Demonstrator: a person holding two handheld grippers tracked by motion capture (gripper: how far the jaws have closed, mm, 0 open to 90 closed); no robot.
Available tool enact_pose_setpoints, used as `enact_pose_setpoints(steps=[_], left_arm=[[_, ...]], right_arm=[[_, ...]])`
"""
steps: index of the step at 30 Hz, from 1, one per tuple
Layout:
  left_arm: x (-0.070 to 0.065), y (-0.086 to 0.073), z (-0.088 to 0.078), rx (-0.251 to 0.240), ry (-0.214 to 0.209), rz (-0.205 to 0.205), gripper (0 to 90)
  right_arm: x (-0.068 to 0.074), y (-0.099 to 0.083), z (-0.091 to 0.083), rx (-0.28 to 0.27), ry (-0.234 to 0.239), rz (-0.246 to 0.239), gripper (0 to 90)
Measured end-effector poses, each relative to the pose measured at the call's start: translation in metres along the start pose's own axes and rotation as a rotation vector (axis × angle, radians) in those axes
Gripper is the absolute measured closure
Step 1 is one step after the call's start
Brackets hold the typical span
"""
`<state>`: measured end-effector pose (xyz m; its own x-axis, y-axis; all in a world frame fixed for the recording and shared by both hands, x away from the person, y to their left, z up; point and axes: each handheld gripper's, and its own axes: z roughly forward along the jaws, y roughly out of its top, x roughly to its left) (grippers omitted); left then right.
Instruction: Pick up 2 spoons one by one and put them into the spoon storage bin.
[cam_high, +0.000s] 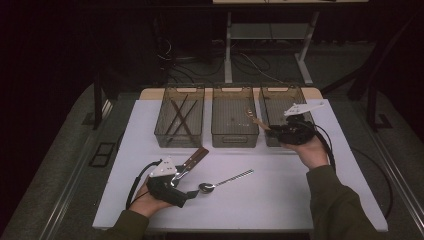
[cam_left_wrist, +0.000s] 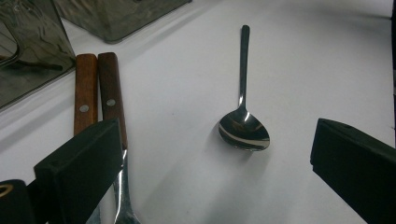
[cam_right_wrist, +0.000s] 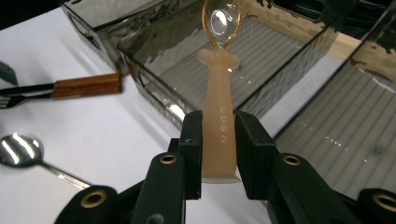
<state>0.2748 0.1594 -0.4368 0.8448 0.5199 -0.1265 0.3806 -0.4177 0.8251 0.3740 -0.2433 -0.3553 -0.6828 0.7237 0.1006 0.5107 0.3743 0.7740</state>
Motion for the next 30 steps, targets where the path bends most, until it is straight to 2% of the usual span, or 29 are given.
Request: enact_pose_setpoints(steps=[10, 16, 27, 28, 30], left_arm=[[0.0, 0.0, 0.0, -0.002, -0.005, 0.002, 1.7], [0.0, 0.0, 0.0, -0.002, -0.007, 0.004, 1.7], [0.0, 0.0, 0.0, 0.001, -0.014, 0.008, 1.7], [-0.001, 0.0, 0.0, -0.003, -0.014, 0.004, 1.7], [-0.001, 0.0, 0.0, -0.003, -0.014, 0.005, 1.7]], right_arm=[[0.001, 0.023, 0.027, 0.02, -0.003, 0.008, 73.2], [0.0, 0.028, 0.044, 0.029, -0.001, 0.025, 73.1], [0.002, 0.034, 0.071, 0.08, -0.017, 0.027, 72.7], [0.002, 0.034, 0.073, 0.078, -0.025, 0.021, 71.7], [0.002, 0.034, 0.076, 0.08, -0.032, 0.022, 57.9]])
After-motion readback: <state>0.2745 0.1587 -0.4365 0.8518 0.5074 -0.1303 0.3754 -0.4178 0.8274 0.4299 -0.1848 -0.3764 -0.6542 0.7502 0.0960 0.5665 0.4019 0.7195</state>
